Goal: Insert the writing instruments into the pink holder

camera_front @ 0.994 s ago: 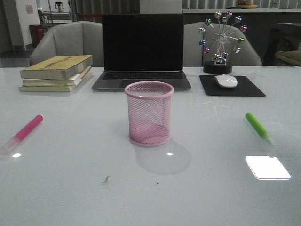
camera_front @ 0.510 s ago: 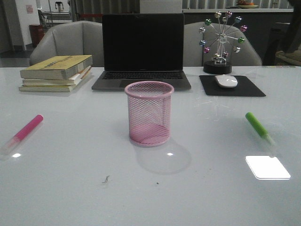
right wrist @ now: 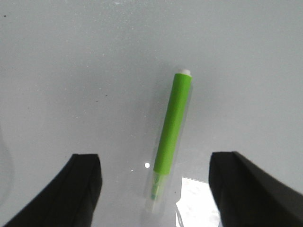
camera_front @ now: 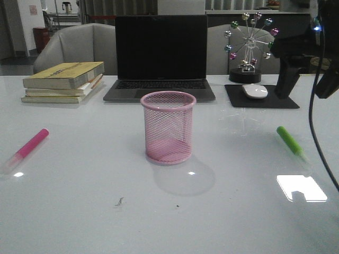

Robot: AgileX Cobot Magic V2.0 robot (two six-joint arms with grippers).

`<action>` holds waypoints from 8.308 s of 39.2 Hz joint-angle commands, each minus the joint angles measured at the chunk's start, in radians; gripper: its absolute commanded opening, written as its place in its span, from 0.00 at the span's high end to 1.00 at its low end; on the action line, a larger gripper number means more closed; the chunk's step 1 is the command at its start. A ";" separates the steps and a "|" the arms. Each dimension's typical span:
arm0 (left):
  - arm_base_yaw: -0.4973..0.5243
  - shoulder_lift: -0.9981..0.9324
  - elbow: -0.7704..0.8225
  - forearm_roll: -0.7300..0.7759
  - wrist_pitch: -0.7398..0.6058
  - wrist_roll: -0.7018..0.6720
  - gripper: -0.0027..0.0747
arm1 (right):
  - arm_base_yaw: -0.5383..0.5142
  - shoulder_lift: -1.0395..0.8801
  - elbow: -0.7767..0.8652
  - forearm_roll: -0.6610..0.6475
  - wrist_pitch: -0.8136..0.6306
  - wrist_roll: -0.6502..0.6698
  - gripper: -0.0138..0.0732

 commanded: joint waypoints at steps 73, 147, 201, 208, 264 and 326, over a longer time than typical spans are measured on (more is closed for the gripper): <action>-0.006 -0.002 -0.037 -0.009 -0.082 -0.010 0.50 | 0.005 0.194 -0.132 0.013 -0.151 -0.010 0.78; -0.006 -0.002 -0.037 -0.006 -0.055 -0.010 0.50 | 0.480 -0.023 0.272 -0.074 -1.282 -0.008 0.72; -0.006 -0.002 -0.037 -0.006 -0.054 -0.010 0.50 | 0.075 -0.622 0.287 -0.107 -0.372 -0.010 0.39; -0.006 -0.002 -0.037 -0.006 -0.054 -0.010 0.50 | 0.030 -0.724 0.402 -0.147 -0.355 -0.010 0.39; -0.115 0.694 -0.702 -0.016 0.672 -0.001 0.49 | -0.133 -0.966 0.621 -0.136 -0.238 -0.009 0.39; -0.115 1.239 -0.874 0.011 0.696 -0.001 0.43 | -0.133 -0.966 0.622 -0.137 -0.215 -0.009 0.39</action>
